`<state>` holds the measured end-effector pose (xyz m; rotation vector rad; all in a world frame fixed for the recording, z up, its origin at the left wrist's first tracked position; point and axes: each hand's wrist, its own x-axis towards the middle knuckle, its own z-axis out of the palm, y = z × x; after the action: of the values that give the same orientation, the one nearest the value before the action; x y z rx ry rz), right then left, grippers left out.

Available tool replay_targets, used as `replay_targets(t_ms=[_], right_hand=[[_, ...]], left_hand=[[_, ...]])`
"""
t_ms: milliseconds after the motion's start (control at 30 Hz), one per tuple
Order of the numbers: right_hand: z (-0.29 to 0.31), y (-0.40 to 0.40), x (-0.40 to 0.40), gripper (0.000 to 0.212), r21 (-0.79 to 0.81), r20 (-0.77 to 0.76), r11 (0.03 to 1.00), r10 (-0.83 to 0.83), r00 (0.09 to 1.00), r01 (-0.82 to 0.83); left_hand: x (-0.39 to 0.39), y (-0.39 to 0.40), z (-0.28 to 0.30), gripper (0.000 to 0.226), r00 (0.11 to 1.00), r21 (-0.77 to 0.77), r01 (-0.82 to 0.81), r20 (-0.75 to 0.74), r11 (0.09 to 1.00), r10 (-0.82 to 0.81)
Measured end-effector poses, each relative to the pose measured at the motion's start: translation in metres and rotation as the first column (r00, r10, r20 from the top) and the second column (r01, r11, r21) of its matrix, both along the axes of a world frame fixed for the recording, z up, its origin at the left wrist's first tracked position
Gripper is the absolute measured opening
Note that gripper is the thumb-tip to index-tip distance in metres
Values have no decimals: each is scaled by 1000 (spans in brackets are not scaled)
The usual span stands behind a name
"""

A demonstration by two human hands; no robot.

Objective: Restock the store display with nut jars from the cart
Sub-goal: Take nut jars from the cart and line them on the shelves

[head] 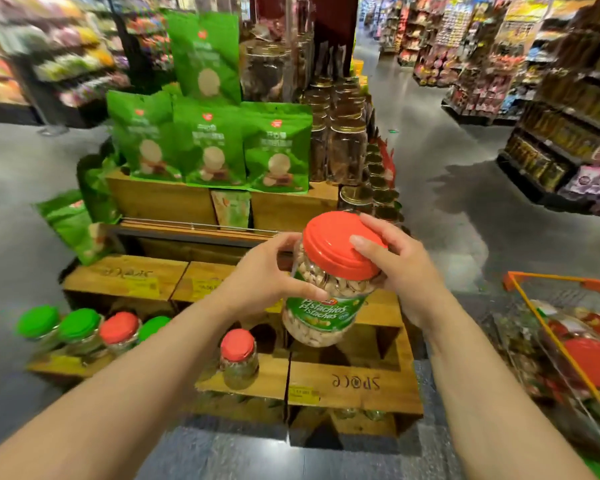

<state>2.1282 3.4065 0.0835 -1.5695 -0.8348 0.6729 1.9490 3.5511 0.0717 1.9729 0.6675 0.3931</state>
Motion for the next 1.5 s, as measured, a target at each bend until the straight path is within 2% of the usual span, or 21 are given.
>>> replay_targets(t_ms=[100,233,300,367,500,633,700,767,867,933,1033,1100,1300,1500], right_hand=[[-16,49,-32,63,-7,-36,1000,0,999,-1],[-38,96,-61,81,-50,-38,998,-41,998,39],[-48,112,-69,80,-83,-51,995,-59,997,55],[-57,124,-76,72,-111,-88,992,-65,994,55],[-84,141,-81,85,-185,-137,981,-76,988,50],[-117,153,-71,71,-222,-201,974,-82,976,36],[-138,158,-63,69,-246,-247,969,-100,964,38],[-163,163,-55,76,-269,-266,962,-116,957,42],[-203,171,-44,95,-308,-322,950,-158,934,54],[-226,173,-38,100,-336,-364,941,-170,916,41],[-259,177,-29,88,-363,-404,932,-144,903,-14],[-279,181,-24,88,-379,-402,925,-138,905,-27],[-325,191,-18,79,-394,-414,917,-117,903,-61],[-363,190,-14,77,-416,-407,904,-85,910,-101]], left_hand=[[-35,44,-17,119,1000,-40,-18,-17,999,18],[-66,88,-37,112,999,-80,-8,-40,997,5],[-74,104,-46,109,999,-123,11,-45,992,-17],[-78,116,-60,113,998,-165,9,-60,986,-19],[-76,134,-92,129,995,-211,23,-90,977,-42],[-65,145,-130,104,987,-203,52,-136,978,-81],[-57,145,-152,114,981,-179,45,-180,983,-78],[-50,146,-175,122,978,-199,28,-199,980,-68],[-38,147,-211,112,972,-206,-21,-233,978,-28],[-32,146,-230,112,970,-223,-54,-243,973,-2],[-24,145,-263,123,962,-256,-89,-274,963,15],[-23,145,-280,130,955,-270,-98,-295,958,14],[-23,142,-335,129,957,-315,-138,-286,939,45],[-25,134,-380,130,954,-459,-217,-288,862,86]])
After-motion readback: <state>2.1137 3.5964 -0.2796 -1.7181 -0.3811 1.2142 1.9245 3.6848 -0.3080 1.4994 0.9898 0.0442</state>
